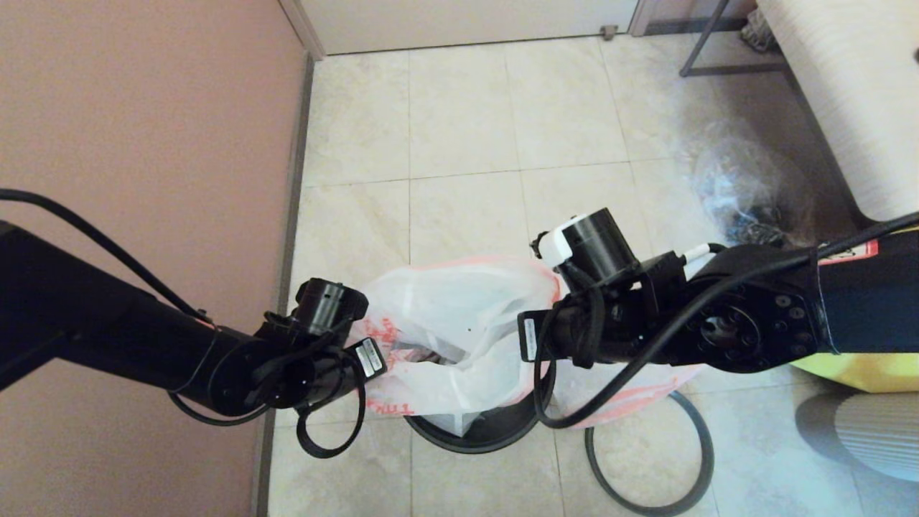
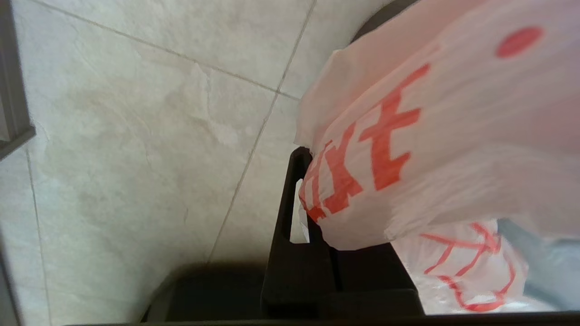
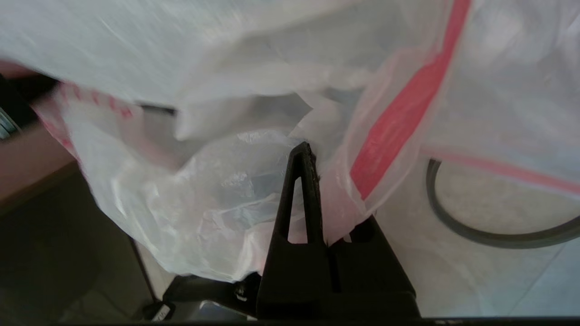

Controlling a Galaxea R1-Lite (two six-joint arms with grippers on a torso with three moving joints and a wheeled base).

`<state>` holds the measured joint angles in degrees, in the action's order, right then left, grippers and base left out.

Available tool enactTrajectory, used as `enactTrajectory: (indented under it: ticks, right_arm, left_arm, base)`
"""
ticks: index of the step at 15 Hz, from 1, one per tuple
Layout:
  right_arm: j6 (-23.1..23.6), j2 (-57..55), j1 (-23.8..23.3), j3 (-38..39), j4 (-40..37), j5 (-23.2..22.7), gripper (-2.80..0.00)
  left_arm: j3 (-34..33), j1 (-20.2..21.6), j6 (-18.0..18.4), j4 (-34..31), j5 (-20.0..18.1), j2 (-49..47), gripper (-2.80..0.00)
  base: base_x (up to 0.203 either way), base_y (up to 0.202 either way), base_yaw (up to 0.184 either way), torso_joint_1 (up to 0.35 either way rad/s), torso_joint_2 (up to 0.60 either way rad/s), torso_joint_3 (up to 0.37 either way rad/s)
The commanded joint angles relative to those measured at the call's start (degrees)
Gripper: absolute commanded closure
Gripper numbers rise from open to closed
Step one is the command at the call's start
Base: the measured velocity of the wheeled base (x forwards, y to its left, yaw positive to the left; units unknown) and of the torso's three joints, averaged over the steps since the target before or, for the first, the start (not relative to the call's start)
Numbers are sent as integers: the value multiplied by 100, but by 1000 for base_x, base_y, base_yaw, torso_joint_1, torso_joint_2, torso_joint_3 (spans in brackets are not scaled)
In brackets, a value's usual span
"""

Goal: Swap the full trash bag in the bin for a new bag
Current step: Put the new garbage bag on the trash can

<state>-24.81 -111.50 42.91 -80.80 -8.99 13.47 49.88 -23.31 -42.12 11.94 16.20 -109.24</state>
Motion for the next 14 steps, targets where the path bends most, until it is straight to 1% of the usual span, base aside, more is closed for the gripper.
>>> enactTrajectory:
  ticks: [1, 3, 5, 7, 8, 11, 13, 14]
  right_arm:
    - [-19, 174, -38, 502, 142, -63, 0]
    - [-23, 269, -126, 1135, 352, -126, 0]
    - [-22, 284, -255, 1686, 788, -139, 0]
    - [-24, 207, -381, 2101, 1037, -150, 0]
    - [-22, 58, -414, 2157, 1094, -139, 0]
    - [-13, -518, -604, 2155, 1442, -123, 0]
    - [-14, -809, -707, 2140, 1661, -46, 0]
    - [-8, -937, -790, 2074, 1697, -26, 0]
  left_arm:
    - [-37, -115, -27, -25, 20, 78, 0]
    - [-305, -408, -39, -46, 77, 143, 0]
    - [-615, -508, -49, -14, 86, 189, 0]
    - [-875, -541, -51, 32, 61, 61, 0]
    - [-921, -540, -49, 126, 67, -123, 0]
    - [-1072, -542, 45, 780, 106, -785, 0]
    - [-1041, -565, 117, 868, 106, -976, 0]
    - [-904, -557, 128, 864, 109, -1064, 0]
  base:
    - [0, 0, 0, 0, 0, 0]
    - [0, 0, 0, 0, 0, 0]
    - [0, 0, 0, 0, 0, 0]
    - [0, 0, 0, 0, 0, 0]
    - [0, 0, 0, 0, 0, 0]
    - [0, 0, 0, 0, 0, 0]
    - [0, 0, 0, 0, 0, 0]
    - [0, 0, 0, 0, 0, 0]
